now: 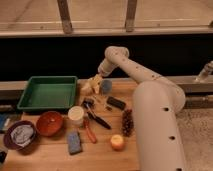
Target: Place banana in metal cup
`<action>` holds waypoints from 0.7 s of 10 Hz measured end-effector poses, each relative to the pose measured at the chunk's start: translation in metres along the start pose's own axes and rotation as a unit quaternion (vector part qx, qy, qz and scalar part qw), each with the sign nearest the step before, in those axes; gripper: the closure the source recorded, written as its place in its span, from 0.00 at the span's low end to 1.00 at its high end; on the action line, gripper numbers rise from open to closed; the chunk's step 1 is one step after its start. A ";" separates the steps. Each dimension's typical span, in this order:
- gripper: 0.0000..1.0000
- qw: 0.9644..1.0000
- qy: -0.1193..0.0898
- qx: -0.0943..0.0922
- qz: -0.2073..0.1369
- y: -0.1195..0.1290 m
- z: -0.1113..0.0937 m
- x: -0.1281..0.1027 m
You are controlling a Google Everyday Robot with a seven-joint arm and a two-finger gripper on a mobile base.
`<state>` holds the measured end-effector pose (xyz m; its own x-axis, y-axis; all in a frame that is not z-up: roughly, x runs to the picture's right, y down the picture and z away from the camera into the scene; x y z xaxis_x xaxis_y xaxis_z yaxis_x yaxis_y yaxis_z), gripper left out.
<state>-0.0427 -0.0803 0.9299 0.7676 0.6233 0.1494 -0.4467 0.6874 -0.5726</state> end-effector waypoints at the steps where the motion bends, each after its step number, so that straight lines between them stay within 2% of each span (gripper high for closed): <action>1: 0.22 1.000 -0.012 0.010 0.000 -0.003 -0.013 -0.006; 4: 0.22 0.997 -0.055 0.059 0.006 -0.020 -0.067 -0.026; 5: 0.22 0.996 -0.058 0.064 0.008 -0.023 -0.072 -0.025; 7: 0.22 0.996 -0.059 0.061 0.005 -0.019 -0.069 -0.030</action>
